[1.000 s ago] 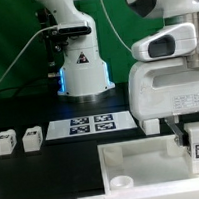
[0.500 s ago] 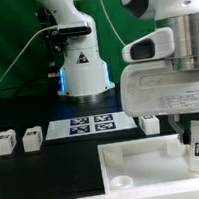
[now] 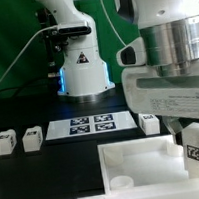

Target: Assemble one leg

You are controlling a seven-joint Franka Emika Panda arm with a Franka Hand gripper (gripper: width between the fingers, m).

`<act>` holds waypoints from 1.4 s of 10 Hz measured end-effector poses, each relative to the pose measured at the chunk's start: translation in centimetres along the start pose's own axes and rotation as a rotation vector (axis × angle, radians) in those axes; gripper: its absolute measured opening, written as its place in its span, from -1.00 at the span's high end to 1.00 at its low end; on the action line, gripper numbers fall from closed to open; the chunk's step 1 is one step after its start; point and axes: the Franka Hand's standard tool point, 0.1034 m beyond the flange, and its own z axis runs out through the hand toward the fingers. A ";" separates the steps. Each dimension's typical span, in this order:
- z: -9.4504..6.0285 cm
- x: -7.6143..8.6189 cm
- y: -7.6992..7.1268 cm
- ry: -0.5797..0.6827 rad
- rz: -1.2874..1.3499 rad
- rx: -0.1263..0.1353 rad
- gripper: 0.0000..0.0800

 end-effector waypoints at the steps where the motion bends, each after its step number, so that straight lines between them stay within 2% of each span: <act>1: 0.0 -0.1 0.2 -0.022 0.144 0.017 0.22; 3: 0.1 -0.5 0.4 -0.056 0.382 0.031 0.22; 6: 0.3 -0.7 0.4 -0.057 0.333 0.029 0.21; 7: 0.4 -0.8 0.5 -0.056 0.291 0.027 -0.21; 8: 0.5 -1.2 0.5 -0.057 0.192 0.025 -0.54; 10: 0.7 -1.7 0.4 -0.025 -0.183 0.014 -0.60; 14: 0.7 -1.3 0.5 -0.016 -0.560 0.013 -0.62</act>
Offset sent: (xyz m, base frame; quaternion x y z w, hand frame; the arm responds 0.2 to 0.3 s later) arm -0.0026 0.0034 -0.0029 0.0209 0.0042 0.2059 0.9783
